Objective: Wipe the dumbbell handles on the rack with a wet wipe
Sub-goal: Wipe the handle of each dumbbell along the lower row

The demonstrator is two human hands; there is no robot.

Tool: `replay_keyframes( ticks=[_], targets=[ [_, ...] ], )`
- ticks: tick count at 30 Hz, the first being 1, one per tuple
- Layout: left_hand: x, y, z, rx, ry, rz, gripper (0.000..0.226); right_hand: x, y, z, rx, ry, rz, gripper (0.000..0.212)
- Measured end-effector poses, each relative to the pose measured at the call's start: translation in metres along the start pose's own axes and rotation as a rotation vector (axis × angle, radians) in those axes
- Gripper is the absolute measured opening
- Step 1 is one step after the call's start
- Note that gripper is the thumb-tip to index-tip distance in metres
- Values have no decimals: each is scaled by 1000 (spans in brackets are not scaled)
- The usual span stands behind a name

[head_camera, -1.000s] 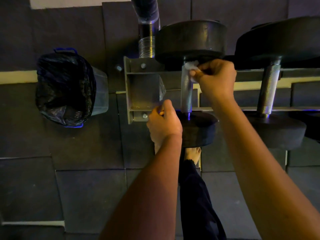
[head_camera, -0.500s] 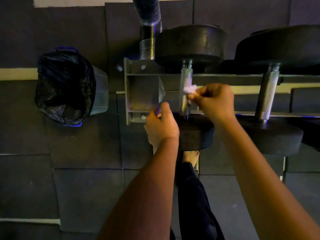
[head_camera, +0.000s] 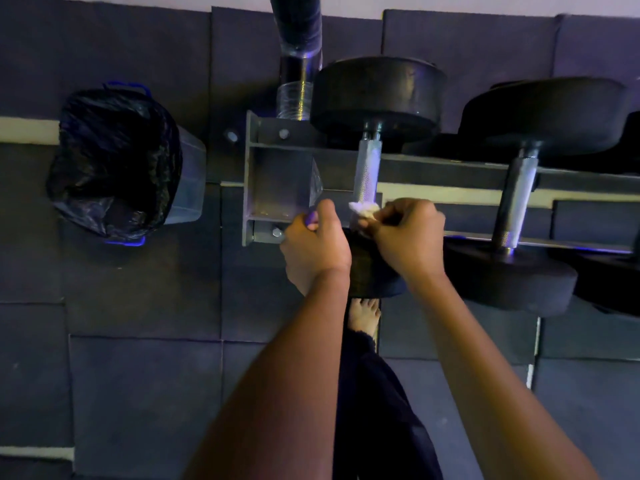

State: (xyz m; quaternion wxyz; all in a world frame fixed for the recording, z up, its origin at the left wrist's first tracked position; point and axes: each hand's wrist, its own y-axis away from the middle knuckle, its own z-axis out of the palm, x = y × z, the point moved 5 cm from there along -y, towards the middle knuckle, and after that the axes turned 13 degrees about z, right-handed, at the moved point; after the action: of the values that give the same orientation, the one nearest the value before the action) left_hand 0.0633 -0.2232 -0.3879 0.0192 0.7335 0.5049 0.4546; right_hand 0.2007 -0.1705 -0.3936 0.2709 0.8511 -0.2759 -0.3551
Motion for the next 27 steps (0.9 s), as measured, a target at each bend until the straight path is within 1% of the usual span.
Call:
replay_keyframes(
  ticks=[3, 6, 11, 15, 17, 18, 21, 22, 24, 27],
  targets=[
    [0, -1, 0, -11, -6, 25, 32, -2, -1, 1, 10, -26, 52, 23],
    [1, 0, 0, -19, -9, 21, 33, -2, 1, 2, 11, -51, 55, 20],
    [0, 1, 1, -29, -12, 0, 35, -1, 1, 1, 20, -81, 57, 22],
    [0, -2, 1, -26, -18, 35, 42, -1, 1, 2, 6, -74, 28, 23],
    [-1, 1, 1, -10, -7, 115, 37, 0, 0, -2, -10, -100, 9, 20],
    [2, 5, 0, 0, -19, 196, 34, 1, 2, -4, -22, -113, -3, 18],
    [18, 34, 4, -5, -151, 584, 29, 6, 8, -16, -73, -206, -45, 12],
    [23, 47, 9, -16, -209, 685, 28, 9, 10, -22, -78, -252, -53, 10],
    [30, 66, 22, -50, -256, 781, 28, 19, 12, -44, -41, -313, -65, 10],
    [41, 87, 42, -73, -148, 825, 29, 35, 11, -86, 55, -326, -115, 10]
  ],
)
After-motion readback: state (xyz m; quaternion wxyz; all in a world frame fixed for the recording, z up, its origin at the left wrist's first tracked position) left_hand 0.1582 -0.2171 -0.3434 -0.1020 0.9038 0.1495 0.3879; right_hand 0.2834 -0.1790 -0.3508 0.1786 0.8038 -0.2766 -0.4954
